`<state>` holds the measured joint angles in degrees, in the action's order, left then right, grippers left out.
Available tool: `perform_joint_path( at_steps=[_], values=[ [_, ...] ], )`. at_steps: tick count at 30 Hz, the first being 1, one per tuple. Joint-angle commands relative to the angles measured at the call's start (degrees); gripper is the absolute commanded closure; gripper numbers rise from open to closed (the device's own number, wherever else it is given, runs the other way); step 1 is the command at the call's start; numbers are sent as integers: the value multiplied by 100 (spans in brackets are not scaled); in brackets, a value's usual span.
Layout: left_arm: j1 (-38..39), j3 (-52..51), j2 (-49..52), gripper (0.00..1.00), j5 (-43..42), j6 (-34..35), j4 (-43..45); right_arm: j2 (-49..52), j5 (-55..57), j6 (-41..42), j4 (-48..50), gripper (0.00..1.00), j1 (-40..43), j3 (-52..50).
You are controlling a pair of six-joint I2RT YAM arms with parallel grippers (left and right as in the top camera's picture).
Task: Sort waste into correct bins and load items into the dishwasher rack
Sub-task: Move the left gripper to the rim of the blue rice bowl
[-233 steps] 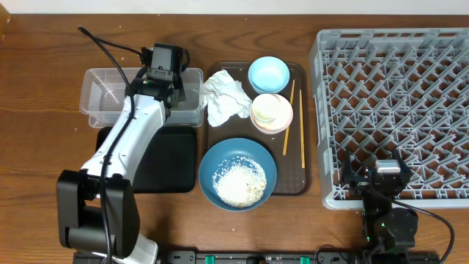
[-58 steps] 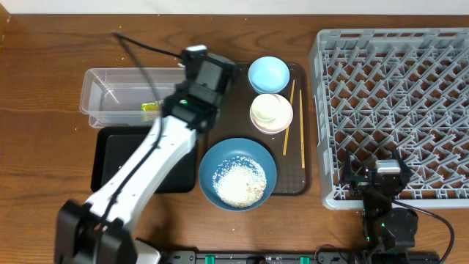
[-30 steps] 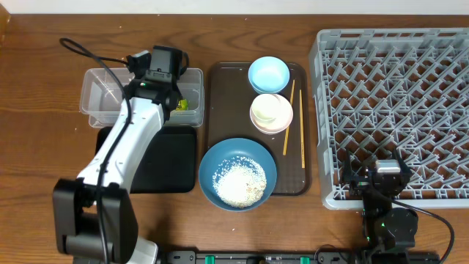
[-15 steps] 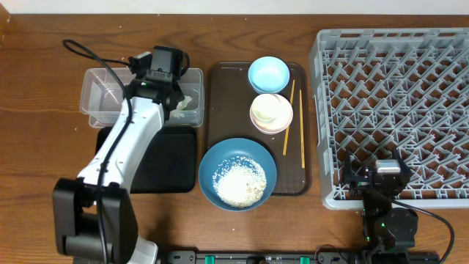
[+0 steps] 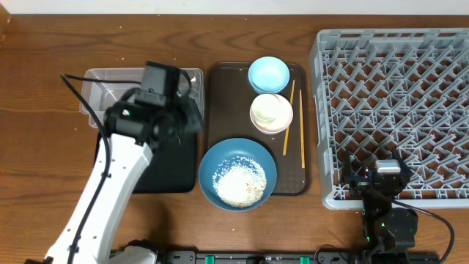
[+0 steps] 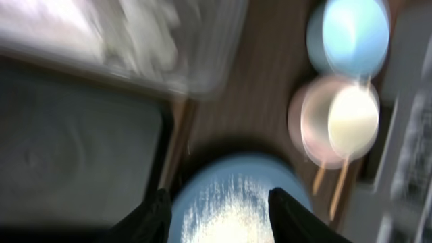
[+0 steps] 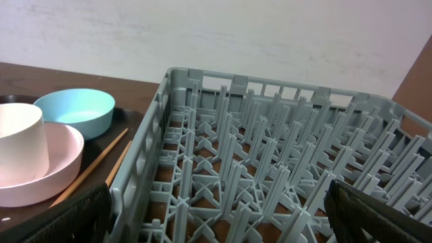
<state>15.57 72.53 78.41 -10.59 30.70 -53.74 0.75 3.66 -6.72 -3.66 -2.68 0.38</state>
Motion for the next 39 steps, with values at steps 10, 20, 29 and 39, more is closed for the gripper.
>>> perform_joint_path(
  at_steps=[10,20,29,39],
  values=[
    [1862,-22,-133,57,-293,-365,-1480,-4,39,-20,-22,1,42,-7],
    [3344,-22,-131,57,463,-92,-1416,-4,39,-20,-22,1,42,-9],
    [4094,-22,-120,58,1005,396,-922,-4,37,-20,-22,1,39,-7],
    [4402,-26,527,57,1003,393,-55,-4,39,-20,-22,1,39,-7]
  ],
)
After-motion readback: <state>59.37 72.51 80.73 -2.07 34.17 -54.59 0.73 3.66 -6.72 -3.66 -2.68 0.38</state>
